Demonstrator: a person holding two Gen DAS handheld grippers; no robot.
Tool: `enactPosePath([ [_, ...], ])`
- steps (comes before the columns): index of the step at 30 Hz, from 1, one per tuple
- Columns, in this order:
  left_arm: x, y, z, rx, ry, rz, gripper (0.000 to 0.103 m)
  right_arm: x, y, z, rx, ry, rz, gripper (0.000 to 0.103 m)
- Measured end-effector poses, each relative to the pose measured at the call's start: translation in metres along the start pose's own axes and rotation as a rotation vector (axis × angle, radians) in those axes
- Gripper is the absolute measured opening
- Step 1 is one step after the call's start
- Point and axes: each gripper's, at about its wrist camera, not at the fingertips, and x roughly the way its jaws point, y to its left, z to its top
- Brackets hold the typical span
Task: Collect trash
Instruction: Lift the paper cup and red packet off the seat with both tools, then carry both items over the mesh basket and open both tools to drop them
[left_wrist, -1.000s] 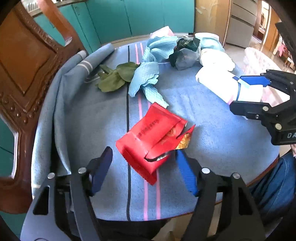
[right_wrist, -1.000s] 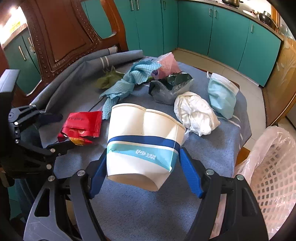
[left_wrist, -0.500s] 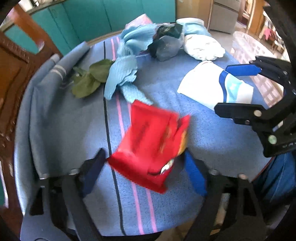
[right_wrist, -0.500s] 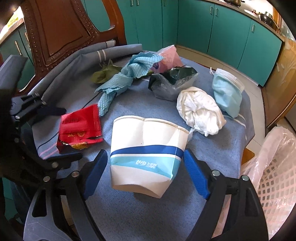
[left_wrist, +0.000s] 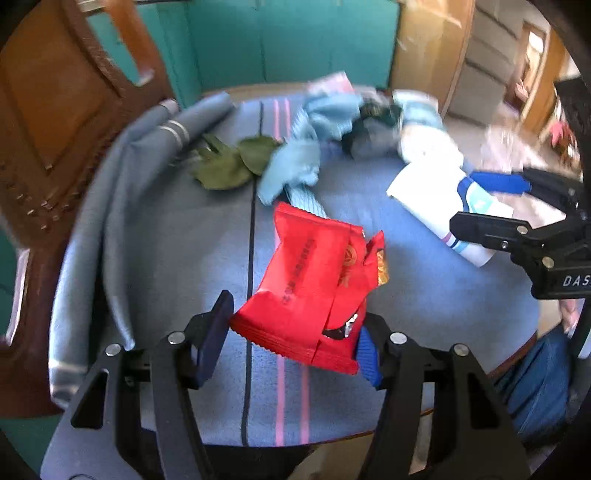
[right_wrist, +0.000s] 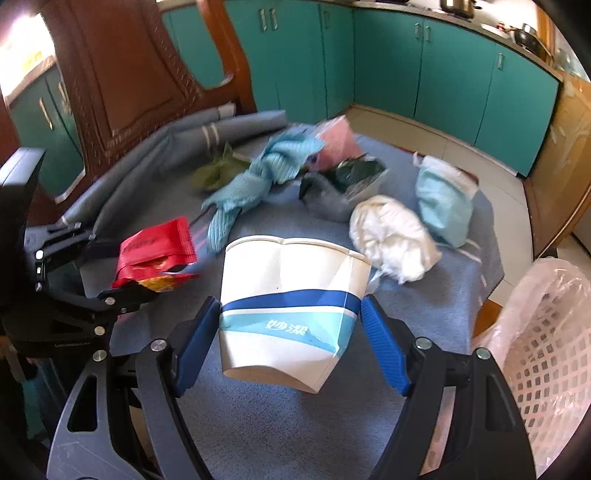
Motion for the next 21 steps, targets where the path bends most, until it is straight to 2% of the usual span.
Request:
enactPosePath([
  [3, -0.012, -0.002, -0.003, -0.039, -0.035, -0.003, 0.061, -0.015, -0.005, 0.004, 0.021, -0.042, 0.006, 0.077],
  [7, -0.025, -0.015, 0.001, -0.035, -0.073, 0.023, 0.061, -0.037, -0.017, 0.007, 0.051, -0.097, 0.006, 0.077],
  [12, -0.035, -0.036, 0.014, -0.029, -0.128, 0.000, 0.061, -0.071, -0.042, 0.003, 0.101, -0.162, -0.029, 0.077],
  [16, -0.041, -0.064, 0.027, 0.015, -0.164, -0.042, 0.061, -0.103, -0.079, -0.011, 0.186, -0.229, -0.101, 0.077],
  [21, -0.036, -0.112, 0.047, 0.086, -0.182, -0.135, 0.061, -0.138, -0.142, -0.040, 0.366, -0.281, -0.222, 0.077],
])
